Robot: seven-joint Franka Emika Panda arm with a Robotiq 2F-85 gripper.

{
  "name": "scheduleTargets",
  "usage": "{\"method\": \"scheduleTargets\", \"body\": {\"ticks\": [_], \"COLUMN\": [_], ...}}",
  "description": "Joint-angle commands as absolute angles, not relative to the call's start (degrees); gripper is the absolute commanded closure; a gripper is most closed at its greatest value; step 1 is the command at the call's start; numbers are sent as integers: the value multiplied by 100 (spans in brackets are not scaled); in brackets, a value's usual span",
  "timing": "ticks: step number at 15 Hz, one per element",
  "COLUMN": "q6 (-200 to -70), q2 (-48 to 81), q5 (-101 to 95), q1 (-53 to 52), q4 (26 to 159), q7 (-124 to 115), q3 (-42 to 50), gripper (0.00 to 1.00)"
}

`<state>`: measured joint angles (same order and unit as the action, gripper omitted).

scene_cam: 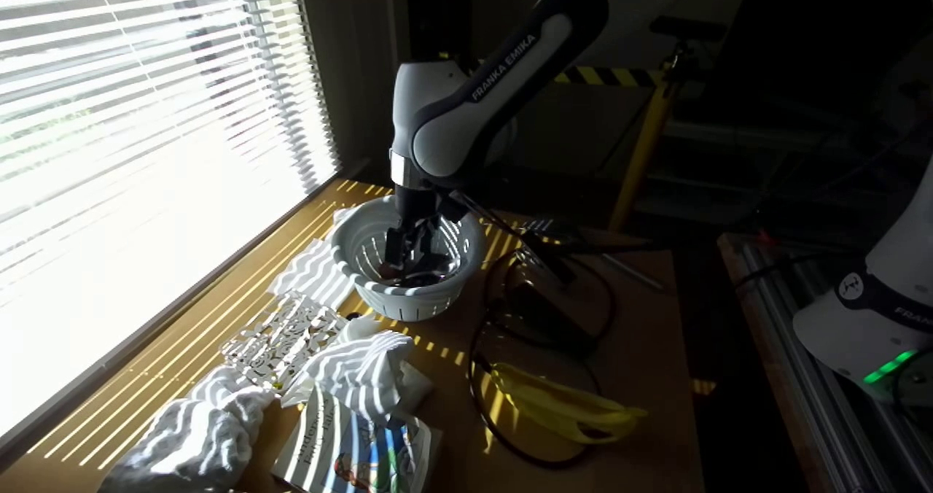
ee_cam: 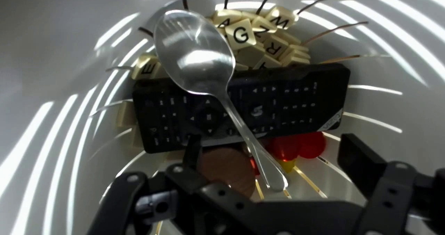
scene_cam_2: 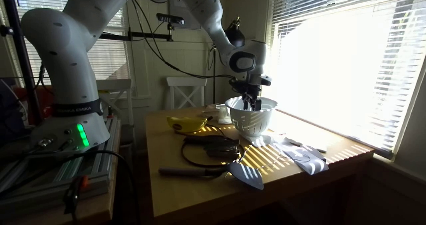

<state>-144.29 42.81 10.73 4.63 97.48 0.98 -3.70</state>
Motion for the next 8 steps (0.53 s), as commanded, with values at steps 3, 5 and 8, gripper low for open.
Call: {"method": "scheduleTargets", "body": {"ticks": [3, 5, 8], "q6": [-14540, -14302, -13410], "q2": [5035, 5238, 5486], "q5": [918, 707, 472], "q1": [-29, -386, -730], "q4": [8889, 8589, 8124], "q7": [-903, -1416, -2043], "q3": [-4, 288, 578], "gripper": [0, 0, 0]}}
